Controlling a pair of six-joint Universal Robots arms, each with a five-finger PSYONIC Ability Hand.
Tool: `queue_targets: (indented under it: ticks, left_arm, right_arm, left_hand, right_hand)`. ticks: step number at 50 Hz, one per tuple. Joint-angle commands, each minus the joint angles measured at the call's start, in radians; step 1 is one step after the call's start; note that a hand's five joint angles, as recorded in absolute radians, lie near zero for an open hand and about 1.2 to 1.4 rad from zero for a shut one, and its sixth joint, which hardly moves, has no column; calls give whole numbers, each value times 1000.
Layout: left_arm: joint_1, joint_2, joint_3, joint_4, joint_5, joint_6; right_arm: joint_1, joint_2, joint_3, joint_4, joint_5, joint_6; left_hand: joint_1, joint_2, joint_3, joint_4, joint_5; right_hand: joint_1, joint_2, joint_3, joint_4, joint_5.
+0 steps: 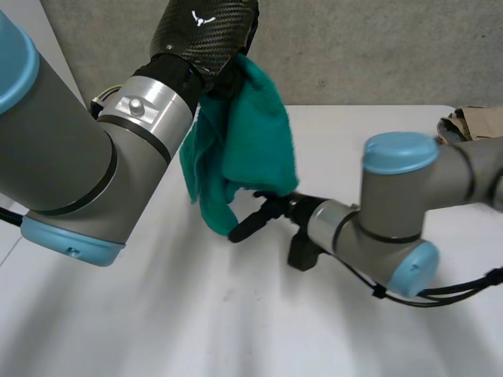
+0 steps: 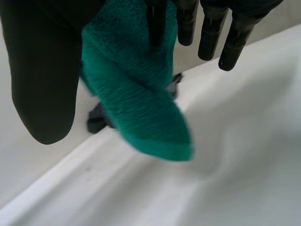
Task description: Fold the laundry.
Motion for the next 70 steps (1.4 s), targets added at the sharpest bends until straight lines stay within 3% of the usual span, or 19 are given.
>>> queue_targets:
  ticks: [1, 8, 11, 16, 20, 32, 44, 46, 48, 49, 51, 60, 64, 70]
  left_arm:
    - [5, -6, -39, 4, -11, -14]
    - [1, -7, -74, 7, -17, -30]
    - [-4, -6, -76, 7, -52, -87]
    - [4, 6, -76, 7, -121, -205]
    - [-1, 7, -78, 7, -130, -245]
    - [-15, 11, -108, -1, -134, -262]
    - [-28, 42, -110, 1, -135, -328]
    - [-28, 43, -111, -2, -135, -340]
    - [-28, 53, -114, -4, -137, -371]
    - [-28, 56, -116, -5, -140, -383]
    - [-27, 69, -116, -7, -146, -427]
    - [-21, 111, -123, -9, -147, -472]
    - [19, 148, -168, 16, -141, -468]
    - [131, 183, -252, 94, -137, -469]
  right_arm:
    - [72, 67, -60, -42, -50, 192]
    - [83, 78, -60, -202, -44, 337]
    - [85, 105, -66, -240, -24, 351]
    - [111, 148, -88, -248, 5, 349]
    - [123, 161, -94, -252, 27, 357]
    - [123, 200, -123, -252, 143, 354]
    - [157, 205, -169, -252, 134, 403]
    - [161, 211, -180, -254, 142, 413]
    - [163, 220, -195, -255, 148, 415]
    - [163, 245, -213, -255, 148, 415]
    - [163, 265, -235, -254, 148, 415]
    - [131, 242, -201, -254, 149, 397]
    - [10, 123, -100, -254, 178, 312]
    - [-217, -85, 6, -254, 231, 23]
  left_hand:
    - [264, 199, 206, 198, 265]
    - [264, 199, 206, 198, 265]
    - [264, 199, 206, 198, 265]
    - [264, 199, 206, 198, 265]
    - [264, 199, 206, 198, 265]
    - [264, 199, 206, 198, 265]
    - [264, 199, 206, 198, 265]
    - [264, 199, 206, 198, 265]
    - [264, 199, 206, 198, 265]
    - [264, 199, 206, 198, 265]
    - [264, 199, 206, 198, 265]
    - [264, 199, 206, 198, 265]
    - [264, 199, 206, 198, 265]
    - [264, 199, 206, 198, 265]
  right_hand:
    - [-29, -49, -40, -66, -60]
    - [-29, -49, -40, -66, -60]
    - [101, 81, 90, 64, 70]
    - [122, 102, 111, 85, 91]
    - [111, 91, 99, 74, 79]
    - [93, 73, 81, 56, 62]
    - [119, 99, 108, 82, 88]
    - [189, 169, 178, 152, 158]
    - [429, 409, 418, 392, 398]
    - [777, 757, 765, 739, 745]
    - [1160, 1140, 1148, 1123, 1128]
    - [1193, 1173, 1181, 1156, 1162]
    - [1193, 1173, 1181, 1156, 1162]
    - [1193, 1173, 1181, 1156, 1162]
